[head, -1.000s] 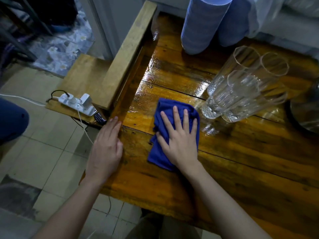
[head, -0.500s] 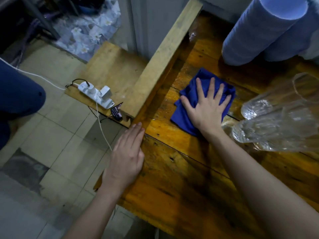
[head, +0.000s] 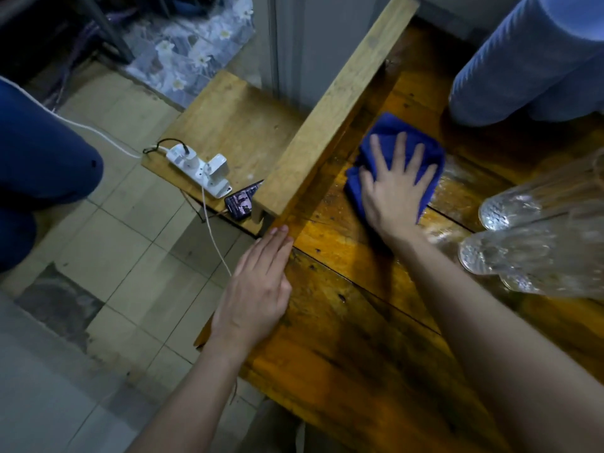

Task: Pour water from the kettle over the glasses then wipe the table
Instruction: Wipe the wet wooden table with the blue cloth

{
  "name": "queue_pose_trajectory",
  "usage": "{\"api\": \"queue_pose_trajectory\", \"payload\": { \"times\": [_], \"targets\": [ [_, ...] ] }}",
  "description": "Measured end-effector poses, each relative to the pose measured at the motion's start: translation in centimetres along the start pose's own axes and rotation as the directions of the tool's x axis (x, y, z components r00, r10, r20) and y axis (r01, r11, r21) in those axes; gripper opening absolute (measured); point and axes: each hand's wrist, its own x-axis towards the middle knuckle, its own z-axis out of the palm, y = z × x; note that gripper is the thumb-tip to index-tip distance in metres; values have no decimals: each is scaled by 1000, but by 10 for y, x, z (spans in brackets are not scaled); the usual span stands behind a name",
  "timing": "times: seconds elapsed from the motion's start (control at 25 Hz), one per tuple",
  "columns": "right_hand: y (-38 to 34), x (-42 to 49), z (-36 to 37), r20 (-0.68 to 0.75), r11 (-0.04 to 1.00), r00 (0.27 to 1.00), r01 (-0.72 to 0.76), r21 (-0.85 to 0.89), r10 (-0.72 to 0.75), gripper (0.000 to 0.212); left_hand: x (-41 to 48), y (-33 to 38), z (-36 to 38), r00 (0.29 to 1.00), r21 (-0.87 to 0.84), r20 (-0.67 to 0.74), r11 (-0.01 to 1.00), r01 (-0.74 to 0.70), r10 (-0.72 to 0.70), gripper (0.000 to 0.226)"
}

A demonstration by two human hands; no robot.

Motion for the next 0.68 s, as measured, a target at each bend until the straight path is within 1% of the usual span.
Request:
{"api": "queue_pose_trajectory", "payload": {
  "times": [0.12,0.24,0.36,0.52,0.6,0.68],
  "targets": [
    [-16,-49,6,11,995,995,101,1,-101,66,0,-1,1,1000,-9,-14,1000,-7,7,52],
    [-30,-109,13,17,987,987,160,-2,-160,68,1,-3,2,999,-25,-26,999,-26,25,51],
    [-24,-162,16,50,979,978,201,29,-202,68,1,-5,3,998,-65,-32,996,-57,55,52],
    [18,-222,11,64,971,969,237,42,-240,67,1,-6,2,997,-68,-53,996,-61,57,50],
    [55,-248,7,61,979,977,202,36,-204,66,-1,-5,1,998,-57,-41,997,-47,45,50],
    [98,-269,3,48,992,991,124,19,-125,65,-2,-4,2,997,-8,-40,998,-64,64,50]
  ]
}}
